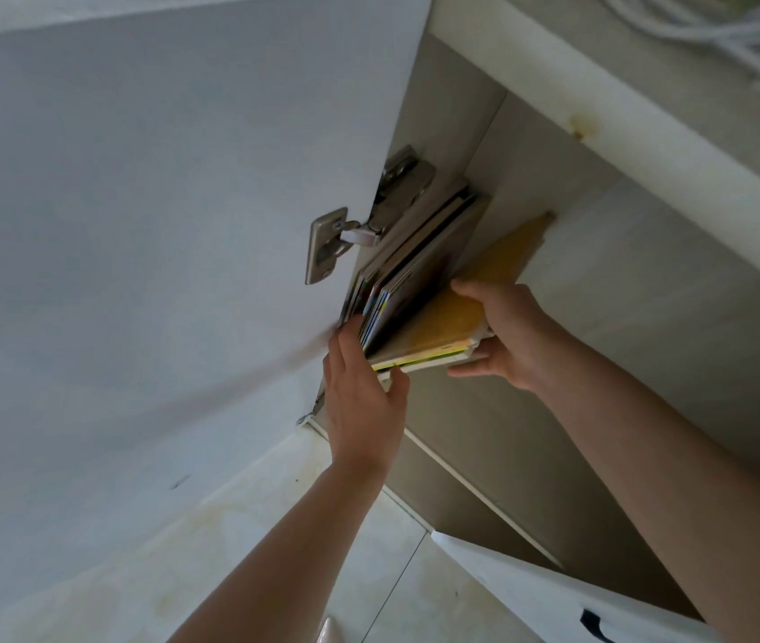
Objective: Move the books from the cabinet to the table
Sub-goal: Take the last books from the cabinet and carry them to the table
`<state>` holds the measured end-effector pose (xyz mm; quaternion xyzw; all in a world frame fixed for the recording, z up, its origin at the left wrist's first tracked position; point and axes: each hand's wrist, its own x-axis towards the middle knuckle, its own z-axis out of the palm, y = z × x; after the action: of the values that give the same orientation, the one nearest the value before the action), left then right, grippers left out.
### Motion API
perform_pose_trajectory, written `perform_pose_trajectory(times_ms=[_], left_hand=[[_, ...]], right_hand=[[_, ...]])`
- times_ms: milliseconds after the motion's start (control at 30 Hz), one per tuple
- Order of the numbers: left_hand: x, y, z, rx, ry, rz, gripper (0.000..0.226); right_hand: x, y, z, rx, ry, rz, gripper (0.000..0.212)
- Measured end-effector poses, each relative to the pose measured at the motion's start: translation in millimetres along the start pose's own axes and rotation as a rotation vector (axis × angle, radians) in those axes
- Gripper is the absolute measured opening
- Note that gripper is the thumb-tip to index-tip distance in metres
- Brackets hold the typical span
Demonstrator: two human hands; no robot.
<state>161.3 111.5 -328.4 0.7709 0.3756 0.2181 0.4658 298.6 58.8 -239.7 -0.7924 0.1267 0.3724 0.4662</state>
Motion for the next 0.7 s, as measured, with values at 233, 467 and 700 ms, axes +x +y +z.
perform_pose_trajectory(times_ms=[233,467,700], left_hand=[[-4.6,5.8,7.7,0.070,0.025,-0.073,0.086],[-3.0,10.0,18.4,-0.096,0.018,-0.106,0.104],[1.2,0.9,25.5,0.038,-0.018,0.005,0.092]], right_hand=[[-1.0,-4.3,4.3,-0.002,0.016,0.004,0.066],[-5.2,-4.8,2.8,-0.009,0.000,0.019,0.070],[-10.9,-8.0,0.7,-0.019,-0.005,0.003,0.076]])
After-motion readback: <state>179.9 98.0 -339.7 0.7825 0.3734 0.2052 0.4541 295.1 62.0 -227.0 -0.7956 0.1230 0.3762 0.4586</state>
